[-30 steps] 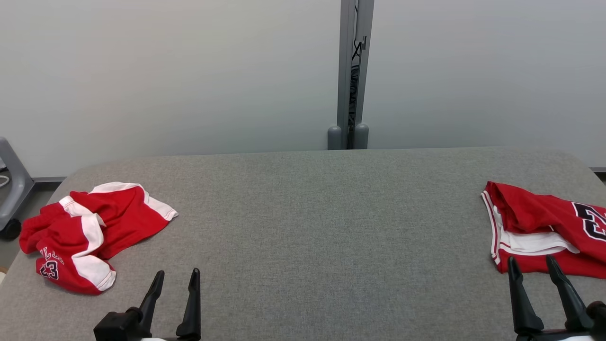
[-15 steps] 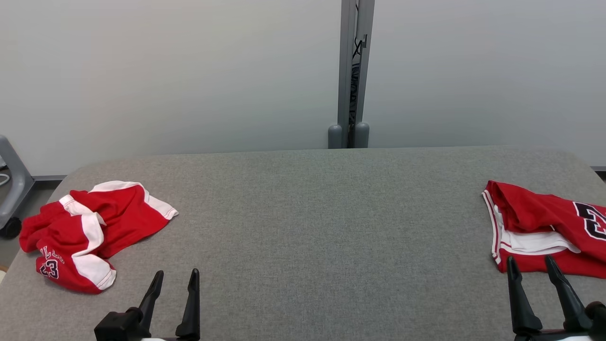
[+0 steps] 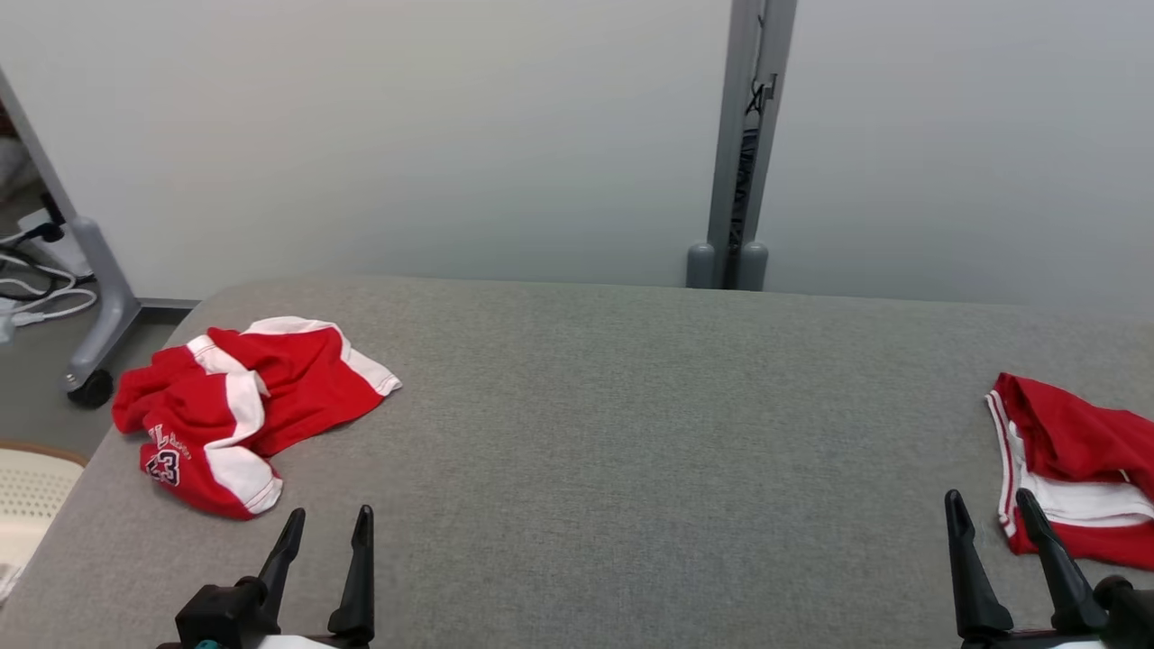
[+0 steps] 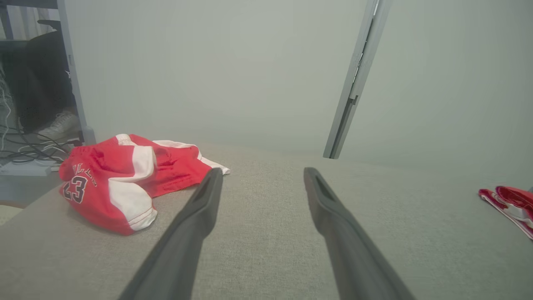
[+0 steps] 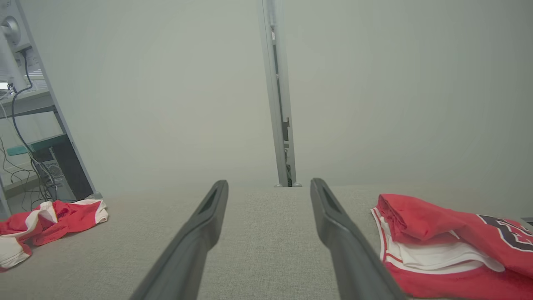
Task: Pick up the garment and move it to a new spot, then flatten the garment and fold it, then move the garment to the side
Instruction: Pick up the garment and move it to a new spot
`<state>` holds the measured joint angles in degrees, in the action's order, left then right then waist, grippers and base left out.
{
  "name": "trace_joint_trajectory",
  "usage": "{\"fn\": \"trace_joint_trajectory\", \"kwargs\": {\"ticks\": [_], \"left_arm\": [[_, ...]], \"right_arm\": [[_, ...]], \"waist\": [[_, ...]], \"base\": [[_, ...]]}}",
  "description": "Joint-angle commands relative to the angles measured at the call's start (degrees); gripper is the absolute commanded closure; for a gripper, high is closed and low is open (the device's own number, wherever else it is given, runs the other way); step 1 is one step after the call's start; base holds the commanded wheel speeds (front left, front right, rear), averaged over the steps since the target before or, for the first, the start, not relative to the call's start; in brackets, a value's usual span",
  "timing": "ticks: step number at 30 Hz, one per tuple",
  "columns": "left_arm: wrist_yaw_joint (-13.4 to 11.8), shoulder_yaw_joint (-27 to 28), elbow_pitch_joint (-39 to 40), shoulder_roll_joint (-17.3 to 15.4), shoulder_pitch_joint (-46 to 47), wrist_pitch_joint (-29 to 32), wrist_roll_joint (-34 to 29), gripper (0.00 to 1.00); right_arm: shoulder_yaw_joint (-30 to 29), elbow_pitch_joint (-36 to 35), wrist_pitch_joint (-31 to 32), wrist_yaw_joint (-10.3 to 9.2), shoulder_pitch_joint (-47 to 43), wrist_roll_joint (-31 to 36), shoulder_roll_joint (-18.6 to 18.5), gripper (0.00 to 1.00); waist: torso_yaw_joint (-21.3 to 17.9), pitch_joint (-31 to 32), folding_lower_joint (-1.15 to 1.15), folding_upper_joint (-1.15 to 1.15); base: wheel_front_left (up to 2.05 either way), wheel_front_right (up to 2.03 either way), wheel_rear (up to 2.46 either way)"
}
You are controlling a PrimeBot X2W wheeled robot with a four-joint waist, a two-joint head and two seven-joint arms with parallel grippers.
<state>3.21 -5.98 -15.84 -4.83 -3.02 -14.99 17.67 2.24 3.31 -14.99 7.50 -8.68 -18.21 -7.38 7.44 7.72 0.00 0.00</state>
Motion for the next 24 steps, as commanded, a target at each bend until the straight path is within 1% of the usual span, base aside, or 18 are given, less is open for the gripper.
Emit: {"fn": "trace_joint_trajectory", "kwargs": {"ticks": [1, 14, 18, 24], "left_arm": [[0.03, 0.4, -0.2, -0.53, 0.97, -0.22, -0.32, 0.0], [-0.31, 0.85, -0.48, -1.75, 2.22, -0.2, -0.56, 0.0], [-0.33, 0.84, -0.43, -1.97, 2.54, -0.21, -0.28, 0.0], [-0.46, 0.89, -0.31, -2.4, 2.7, -0.2, -0.07, 0.0]], "right_arm": [[0.1, 0.35, -0.29, 0.01, 0.66, -0.45, 0.03, 0.0], [2.36, 1.48, -0.3, 0.01, 2.18, -0.92, 1.58, 0.0], [3.03, 1.66, -0.29, 0.01, 2.51, -0.84, 1.95, 0.0], [4.19, 2.15, -0.3, 0.01, 3.45, -0.84, 2.22, 0.0]], "waist": [[1.81, 0.08, 0.0, 0.0], [11.74, -0.63, 0.0, 0.0], [13.77, -1.13, 0.0, 0.0], [15.67, -1.61, 0.0, 0.0]], "base": [[0.0, 0.0, 0.0], [0.0, 0.0, 0.0], [0.0, 0.0, 0.0], [0.0, 0.0, 0.0]]}}
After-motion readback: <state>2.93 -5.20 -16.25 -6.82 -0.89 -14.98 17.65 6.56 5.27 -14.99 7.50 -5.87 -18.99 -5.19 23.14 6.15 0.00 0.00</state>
